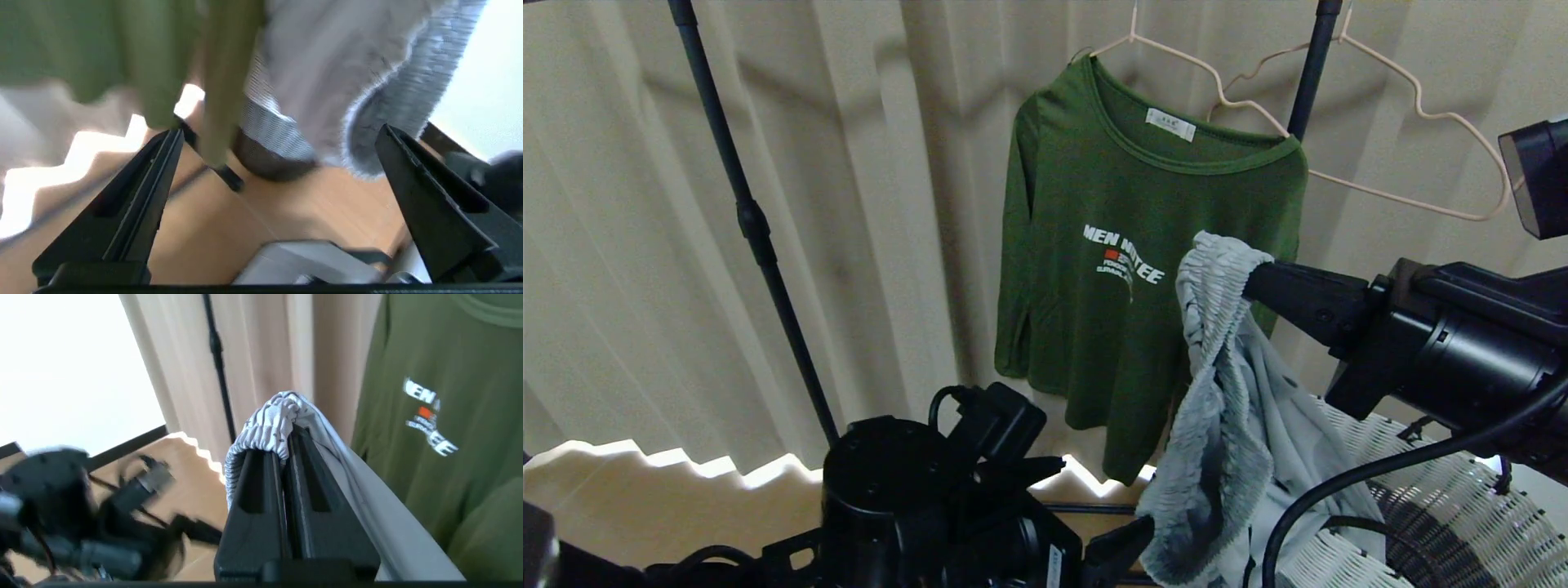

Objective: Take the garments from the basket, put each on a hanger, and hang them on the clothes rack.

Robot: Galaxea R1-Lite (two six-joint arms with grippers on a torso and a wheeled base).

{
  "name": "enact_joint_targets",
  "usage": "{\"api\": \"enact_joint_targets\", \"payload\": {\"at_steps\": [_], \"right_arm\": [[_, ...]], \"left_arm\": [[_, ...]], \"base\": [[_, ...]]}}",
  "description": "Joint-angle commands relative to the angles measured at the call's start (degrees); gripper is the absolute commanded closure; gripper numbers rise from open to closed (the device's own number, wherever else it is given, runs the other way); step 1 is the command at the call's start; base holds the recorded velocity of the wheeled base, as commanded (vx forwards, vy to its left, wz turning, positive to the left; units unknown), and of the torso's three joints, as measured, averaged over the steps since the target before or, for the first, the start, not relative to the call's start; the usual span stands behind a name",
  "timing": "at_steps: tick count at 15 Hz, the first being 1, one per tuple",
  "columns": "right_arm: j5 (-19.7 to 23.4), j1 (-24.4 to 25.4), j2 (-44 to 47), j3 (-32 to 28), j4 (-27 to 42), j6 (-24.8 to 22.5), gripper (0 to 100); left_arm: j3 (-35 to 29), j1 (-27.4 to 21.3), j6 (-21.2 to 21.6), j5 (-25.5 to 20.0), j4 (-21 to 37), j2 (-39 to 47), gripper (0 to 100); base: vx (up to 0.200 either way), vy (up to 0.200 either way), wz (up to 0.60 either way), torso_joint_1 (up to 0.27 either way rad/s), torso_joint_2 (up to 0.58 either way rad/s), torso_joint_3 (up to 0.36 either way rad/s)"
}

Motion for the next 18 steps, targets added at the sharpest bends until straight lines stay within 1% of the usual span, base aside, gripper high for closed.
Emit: {"api": "enact_joint_targets", "payload": {"at_steps": [1,2,3,5,10,13,15,16,18], "right_arm": [[0.02,0.55,0.28,-0.02,-0.05,0.00,100],[0.02,0.55,0.19,-0.02,-0.05,0.00,100],[0.02,0.47,0.11,0.06,-0.05,0.00,100],[0.02,0.47,0.02,0.06,-0.14,0.00,100],[0.02,0.47,-0.60,-0.02,-0.14,0.08,100],[0.02,0.47,-0.69,-0.20,-0.23,0.08,100],[0.02,0.47,-1.04,-0.11,-0.23,0.08,100],[0.02,0.47,-1.30,-0.11,-0.23,0.08,100],[0.02,0.55,-1.39,-0.11,-0.23,0.08,100]], "left_arm": [[-1.32,-1.15,-1.18,-0.02,-0.81,3.09,0],[-1.58,-1.24,-2.23,-0.11,-3.88,4.49,0],[-1.75,-1.24,-2.32,0.07,-6.26,6.16,0],[-1.14,-1.24,-2.41,0.24,-8.72,8.89,0],[-0.61,-1.24,-2.32,0.86,-8.19,10.03,0],[0.88,-1.24,-0.47,0.86,-7.84,9.77,0],[0.79,-1.24,-0.47,0.86,-7.84,9.86,0],[0.79,-1.24,-0.47,0.94,-7.84,9.86,100],[1.15,-1.06,-0.47,1.47,-7.93,9.77,100]], "base": [[0.000,0.000,0.00,0.000,0.00,0.000],[0.000,0.000,0.00,0.000,0.00,0.000],[0.000,0.000,0.00,0.000,0.00,0.000],[0.000,0.000,0.00,0.000,0.00,0.000],[0.000,0.000,0.00,0.000,0.00,0.000],[0.000,0.000,0.00,0.000,0.00,0.000],[0.000,0.000,0.00,0.000,0.00,0.000],[0.000,0.000,0.00,0.000,0.00,0.000],[0.000,0.000,0.00,0.000,0.00,0.000]]}}
